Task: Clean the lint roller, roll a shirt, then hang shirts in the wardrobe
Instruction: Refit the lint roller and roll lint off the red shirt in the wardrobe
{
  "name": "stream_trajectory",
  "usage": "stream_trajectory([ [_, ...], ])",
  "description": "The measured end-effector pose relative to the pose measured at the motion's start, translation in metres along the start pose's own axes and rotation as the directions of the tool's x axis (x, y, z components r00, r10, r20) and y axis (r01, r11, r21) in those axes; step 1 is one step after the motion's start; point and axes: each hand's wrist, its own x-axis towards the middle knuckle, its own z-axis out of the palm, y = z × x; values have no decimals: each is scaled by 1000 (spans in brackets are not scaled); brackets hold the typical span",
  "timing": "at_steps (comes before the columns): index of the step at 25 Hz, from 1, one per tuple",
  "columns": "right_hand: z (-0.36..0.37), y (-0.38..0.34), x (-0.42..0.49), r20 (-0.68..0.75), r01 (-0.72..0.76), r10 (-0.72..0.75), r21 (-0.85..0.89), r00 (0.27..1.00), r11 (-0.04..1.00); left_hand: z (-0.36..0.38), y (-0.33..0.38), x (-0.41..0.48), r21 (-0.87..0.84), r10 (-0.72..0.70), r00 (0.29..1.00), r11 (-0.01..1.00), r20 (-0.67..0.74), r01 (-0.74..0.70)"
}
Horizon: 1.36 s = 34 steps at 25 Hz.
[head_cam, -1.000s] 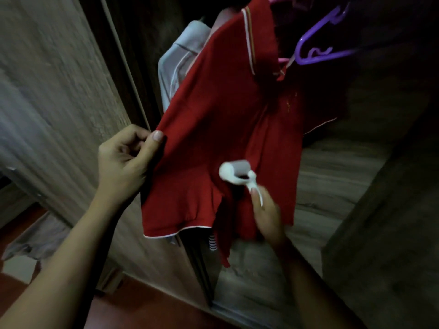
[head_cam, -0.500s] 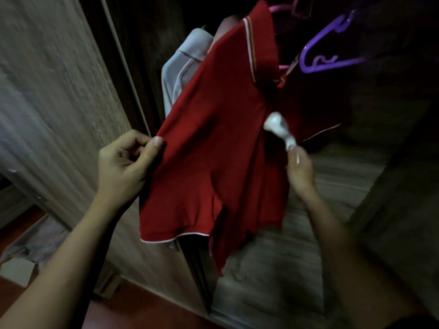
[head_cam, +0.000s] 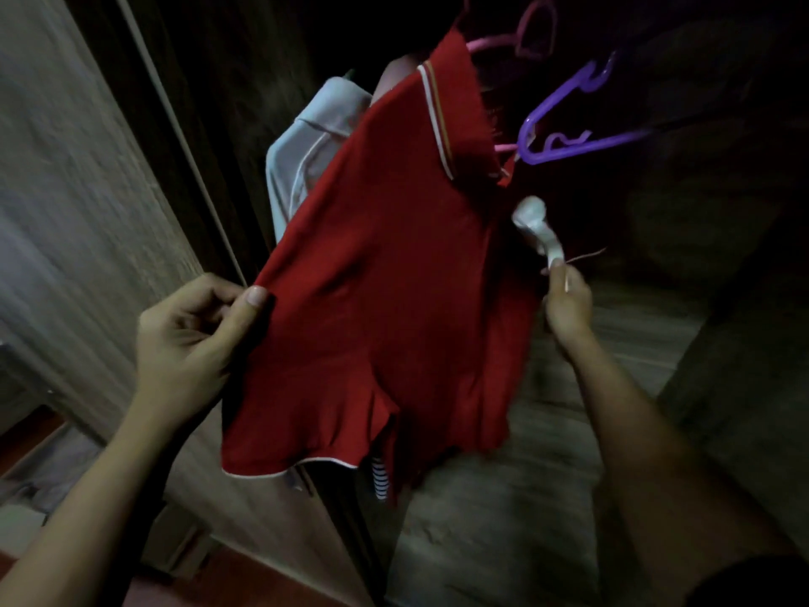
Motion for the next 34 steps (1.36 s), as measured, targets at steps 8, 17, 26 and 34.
stream_trajectory([
  [8, 35, 133, -135, 302, -226, 270, -172, 914, 959, 0, -2, -1, 74, 25, 999, 997, -23, -23],
  [17, 4, 36, -24, 133, -42, 50, -64, 990, 997, -1, -1, 0, 42, -12, 1000, 999, -16, 12],
  [26, 64, 173, -138, 295, -307, 358, -204, 886, 929, -1, 1, -1, -3, -23, 1000, 1000, 13, 23],
  [34, 6, 4, -119, 203, 151, -146, -10, 968, 989, -1, 3, 0, -10, -22, 1000, 1000, 14, 22],
])
